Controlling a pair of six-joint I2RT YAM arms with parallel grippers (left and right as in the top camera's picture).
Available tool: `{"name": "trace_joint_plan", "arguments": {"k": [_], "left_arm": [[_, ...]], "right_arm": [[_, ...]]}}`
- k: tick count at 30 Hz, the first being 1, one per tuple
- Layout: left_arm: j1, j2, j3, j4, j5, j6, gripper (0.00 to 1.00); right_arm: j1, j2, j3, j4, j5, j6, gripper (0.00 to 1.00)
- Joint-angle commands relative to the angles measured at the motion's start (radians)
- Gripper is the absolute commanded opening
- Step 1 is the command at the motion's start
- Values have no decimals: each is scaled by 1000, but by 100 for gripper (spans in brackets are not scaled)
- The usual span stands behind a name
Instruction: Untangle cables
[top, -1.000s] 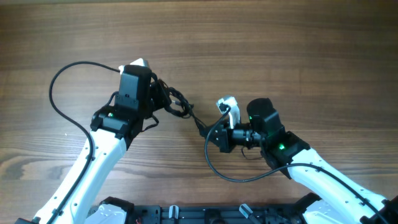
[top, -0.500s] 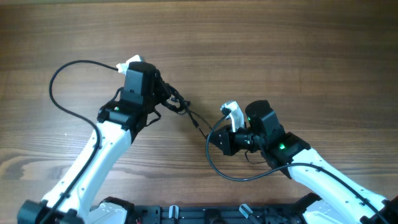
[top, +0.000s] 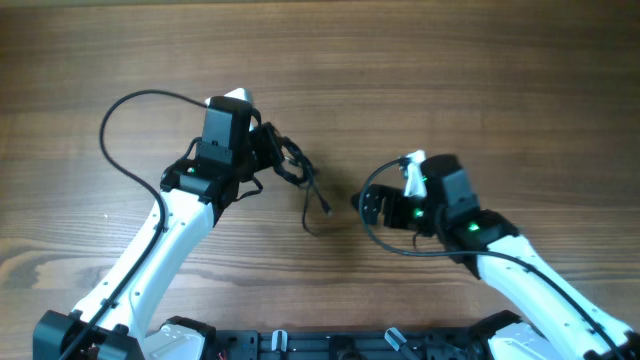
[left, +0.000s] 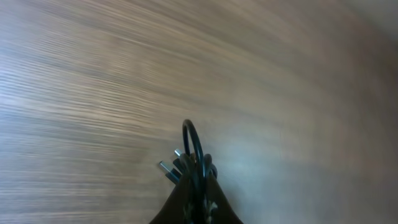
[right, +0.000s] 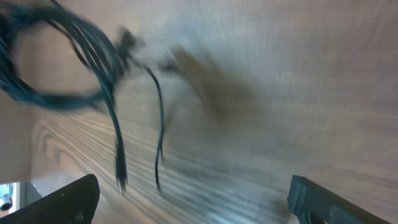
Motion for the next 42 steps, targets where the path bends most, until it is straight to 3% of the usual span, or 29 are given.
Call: {"name": "trace_joint_plan", "arguments": {"k": [1, 7, 12, 14, 15, 17, 20, 25, 30, 32, 34, 36, 37, 40, 41, 42], "left_arm": [[3, -2, 16, 14, 378, 304, 4], [3, -2, 15, 27, 767, 448, 4], [3, -2, 15, 29, 858, 459, 4], [3, -2, 15, 37, 916, 459, 4], [3, -2, 15, 45, 940, 458, 4], [3, -2, 15, 55, 969, 458, 4], [2, -2, 15, 70, 996, 458, 7], [2, -2, 15, 69, 996, 458, 6], [-10, -2, 15, 69, 996, 457, 4], [-20, -2, 15, 69, 996, 457, 4], [-28, -2, 15, 71, 1001, 457, 4], [-31, -2, 15, 77, 1012, 449, 4], [-31, -2, 15, 82, 1011, 434, 4], [-31, -2, 15, 91, 1010, 428, 4], [-31, -2, 15, 92, 1005, 428, 6], [-31, -2, 15, 92, 989, 427, 13]], "right_arm": [[-119, -55, -1, 51, -243, -237, 100], [-156, -37, -1, 157, -394, -254, 100], [-156, -32, -1, 191, -511, -365, 97], [-156, -32, -1, 191, -510, -399, 88], [-156, -32, -1, 192, -510, -402, 77], [-156, -32, -1, 197, -511, -401, 63], [-156, -32, -1, 208, -511, -358, 58], [-156, -32, -1, 208, -511, -332, 38], [-146, -32, -1, 212, -511, -274, 40], [-132, -32, -1, 225, -510, -285, 52], [-109, -32, -1, 230, -510, -395, 64], [-93, -32, -1, 230, -510, -459, 65], [-84, -32, -1, 232, -504, -462, 59], [-83, -32, -1, 233, -473, -453, 13], [-83, -32, -1, 233, -473, -448, 4], [-83, -32, -1, 233, -473, -426, 5]]}}
